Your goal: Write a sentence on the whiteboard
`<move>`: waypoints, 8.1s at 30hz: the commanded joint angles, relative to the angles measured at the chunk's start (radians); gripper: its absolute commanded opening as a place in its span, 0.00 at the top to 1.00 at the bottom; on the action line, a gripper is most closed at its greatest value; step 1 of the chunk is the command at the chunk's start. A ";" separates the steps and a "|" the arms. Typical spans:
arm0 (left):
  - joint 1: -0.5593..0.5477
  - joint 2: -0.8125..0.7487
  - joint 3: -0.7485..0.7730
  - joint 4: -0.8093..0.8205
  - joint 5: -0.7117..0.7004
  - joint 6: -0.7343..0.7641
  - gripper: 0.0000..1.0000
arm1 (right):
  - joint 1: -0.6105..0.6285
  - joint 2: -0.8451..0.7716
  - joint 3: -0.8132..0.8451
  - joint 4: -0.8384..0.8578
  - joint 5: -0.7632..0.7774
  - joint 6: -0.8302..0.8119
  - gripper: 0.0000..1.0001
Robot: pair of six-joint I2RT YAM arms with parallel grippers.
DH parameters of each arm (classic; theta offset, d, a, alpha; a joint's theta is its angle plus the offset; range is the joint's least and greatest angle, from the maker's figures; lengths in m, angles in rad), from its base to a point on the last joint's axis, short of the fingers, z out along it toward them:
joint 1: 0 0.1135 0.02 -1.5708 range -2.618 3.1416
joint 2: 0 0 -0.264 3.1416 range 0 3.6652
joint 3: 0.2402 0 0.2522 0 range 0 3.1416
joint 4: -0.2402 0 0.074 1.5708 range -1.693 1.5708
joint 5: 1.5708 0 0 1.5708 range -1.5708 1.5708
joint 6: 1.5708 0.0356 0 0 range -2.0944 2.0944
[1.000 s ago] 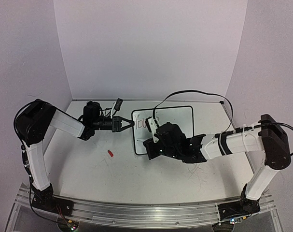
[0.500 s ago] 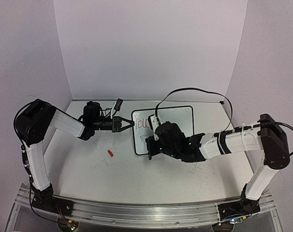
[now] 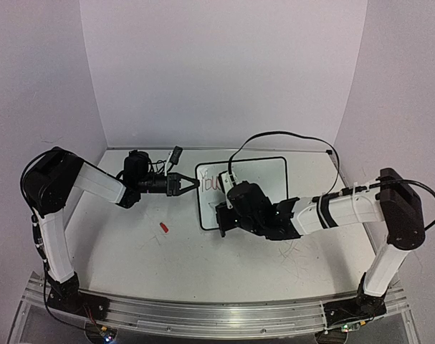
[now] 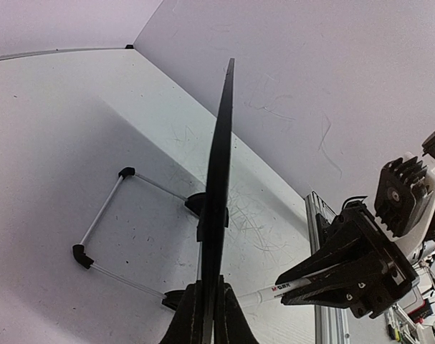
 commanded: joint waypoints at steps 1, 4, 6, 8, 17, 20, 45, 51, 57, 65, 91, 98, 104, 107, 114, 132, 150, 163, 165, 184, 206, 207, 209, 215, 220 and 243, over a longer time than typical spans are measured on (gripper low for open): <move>-0.022 -0.036 0.039 -0.028 0.018 0.016 1.00 | -0.005 0.019 0.048 0.006 0.031 -0.003 1.00; -0.023 -0.035 0.040 -0.030 0.018 0.016 1.00 | -0.005 0.026 0.059 0.005 0.029 -0.011 1.00; -0.024 -0.034 0.040 -0.029 0.017 0.017 1.00 | -0.006 0.031 0.068 0.003 0.020 -0.017 1.00; -0.024 -0.033 0.041 -0.029 0.017 0.017 1.00 | -0.006 0.037 0.074 0.001 0.010 -0.021 1.00; -0.023 -0.033 0.044 -0.032 0.018 0.019 1.00 | -0.005 0.051 0.075 -0.017 -0.028 -0.013 1.00; -0.024 -0.032 0.046 -0.034 0.017 0.019 1.00 | -0.005 0.049 0.065 -0.021 -0.037 -0.007 1.00; -0.024 -0.032 0.043 -0.041 0.016 0.023 1.00 | -0.007 0.038 0.030 -0.071 -0.053 0.023 1.00; -0.024 -0.030 0.044 -0.042 0.015 0.025 1.00 | -0.019 0.022 0.019 -0.074 -0.035 0.026 1.00; -0.023 -0.030 0.045 -0.045 0.013 0.028 1.00 | -0.029 0.009 0.018 -0.075 -0.023 0.024 1.00; -0.024 -0.024 0.050 -0.048 0.014 0.027 1.00 | -0.045 -0.001 0.030 -0.072 0.011 0.019 1.00; -0.024 -0.021 0.057 -0.054 0.014 0.033 1.00 | -0.066 -0.002 0.069 -0.043 0.016 -0.005 1.00; -0.024 -0.019 0.055 -0.055 0.015 0.033 1.00 | -0.067 0.001 0.071 -0.034 0.015 -0.008 1.00; -0.023 -0.019 0.056 -0.055 0.015 0.033 1.00 | -0.068 -0.001 0.072 -0.030 0.018 -0.009 1.00; -0.024 -0.019 0.054 -0.055 0.014 0.033 1.00 | -0.069 -0.003 0.070 -0.028 0.016 -0.007 1.00; -0.024 -0.022 0.052 -0.056 0.014 0.034 1.00 | -0.069 0.009 0.067 -0.022 0.001 0.004 1.00; -0.024 -0.024 0.047 -0.056 0.013 0.036 1.00 | -0.087 0.019 0.082 -0.050 -0.046 0.091 1.00; -0.024 -0.027 0.049 -0.059 0.011 0.039 1.00 | -0.073 0.003 0.014 -0.080 -0.033 0.078 1.00; -0.024 -0.029 0.048 -0.060 0.013 0.039 1.00 | -0.060 -0.015 -0.011 -0.083 -0.035 0.089 1.00; -0.024 -0.029 0.047 -0.060 0.014 0.039 1.00 | -0.061 -0.016 -0.011 -0.083 -0.035 0.089 1.00; -0.025 -0.033 0.047 -0.061 0.012 0.041 1.00 | -0.043 -0.206 -0.119 0.125 -0.150 -0.031 1.00; -0.025 -0.033 0.049 -0.066 0.009 0.042 1.00 | -0.023 -0.097 -0.026 0.002 -0.027 -0.074 1.00; -0.025 -0.034 0.047 -0.067 0.008 0.043 1.00 | -0.023 -0.101 -0.028 0.006 -0.014 -0.075 1.00; -0.025 -0.034 0.046 -0.068 0.008 0.044 1.00 | -0.024 -0.107 -0.026 0.009 0.008 -0.082 1.00; -0.025 -0.033 0.046 -0.069 0.008 0.047 1.00 | -0.027 -0.092 -0.010 0.009 0.027 -0.095 1.00; -0.025 -0.032 0.047 -0.069 0.008 0.048 1.00 | -0.026 -0.071 0.012 0.009 -0.007 -0.108 1.00; -0.025 -0.033 0.050 -0.074 0.010 0.050 1.00 | -0.027 -0.031 0.025 -0.027 0.015 -0.071 1.00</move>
